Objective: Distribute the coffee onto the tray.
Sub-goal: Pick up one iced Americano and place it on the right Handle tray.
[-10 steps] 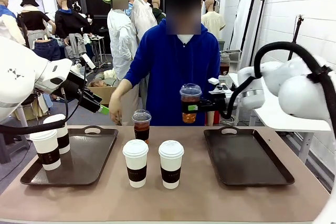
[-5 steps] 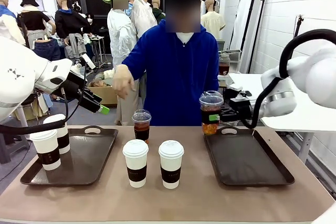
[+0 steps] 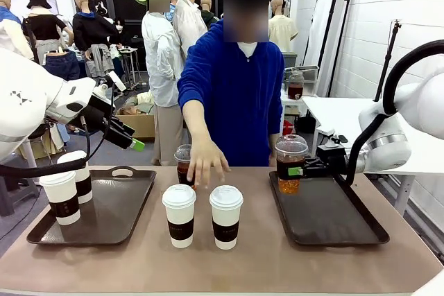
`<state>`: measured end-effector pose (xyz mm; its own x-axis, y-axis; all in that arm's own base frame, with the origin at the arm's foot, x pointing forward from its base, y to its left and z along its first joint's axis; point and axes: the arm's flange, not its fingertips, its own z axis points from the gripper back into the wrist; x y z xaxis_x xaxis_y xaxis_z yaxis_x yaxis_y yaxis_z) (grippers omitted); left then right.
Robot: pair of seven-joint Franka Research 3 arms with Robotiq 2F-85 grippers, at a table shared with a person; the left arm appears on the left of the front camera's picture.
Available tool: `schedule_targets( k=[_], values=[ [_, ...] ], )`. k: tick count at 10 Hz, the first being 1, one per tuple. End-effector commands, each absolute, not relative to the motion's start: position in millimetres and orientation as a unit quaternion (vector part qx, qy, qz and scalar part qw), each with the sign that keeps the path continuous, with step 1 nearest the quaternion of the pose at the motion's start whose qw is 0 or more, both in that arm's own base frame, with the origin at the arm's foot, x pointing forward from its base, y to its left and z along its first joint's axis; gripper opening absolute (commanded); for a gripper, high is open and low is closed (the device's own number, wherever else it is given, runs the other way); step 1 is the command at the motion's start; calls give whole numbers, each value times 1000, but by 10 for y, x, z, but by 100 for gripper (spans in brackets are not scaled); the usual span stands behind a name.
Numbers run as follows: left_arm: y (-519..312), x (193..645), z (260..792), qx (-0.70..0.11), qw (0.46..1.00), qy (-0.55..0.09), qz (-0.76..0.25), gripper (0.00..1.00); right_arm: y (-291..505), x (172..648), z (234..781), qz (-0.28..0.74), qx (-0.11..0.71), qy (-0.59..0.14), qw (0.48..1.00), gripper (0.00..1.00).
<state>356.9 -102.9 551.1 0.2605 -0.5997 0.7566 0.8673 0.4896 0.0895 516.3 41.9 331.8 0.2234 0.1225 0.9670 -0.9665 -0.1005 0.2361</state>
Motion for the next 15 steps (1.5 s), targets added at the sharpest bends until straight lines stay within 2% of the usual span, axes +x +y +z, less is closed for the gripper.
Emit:
schedule_targets(
  k=[1, 5, 11, 15],
  values=[
    [-1002, 3593, 5493, -180, 768, -383, -481, 100, 419, 5176, 3365, 496, 552, -383, 550, 60],
    [-1002, 3593, 5493, -180, 768, -383, -481, 100, 378, 5137, 3266, 494, 552, -383, 551, 60],
    [-1002, 3593, 5493, -180, 768, -383, -481, 100, -99, 4691, 2851, 511, 536, -396, 543, 60],
    [-1002, 3593, 5493, -180, 768, -383, -481, 100, -223, 4666, 2514, 514, 533, -433, 515, 60]
  ],
)
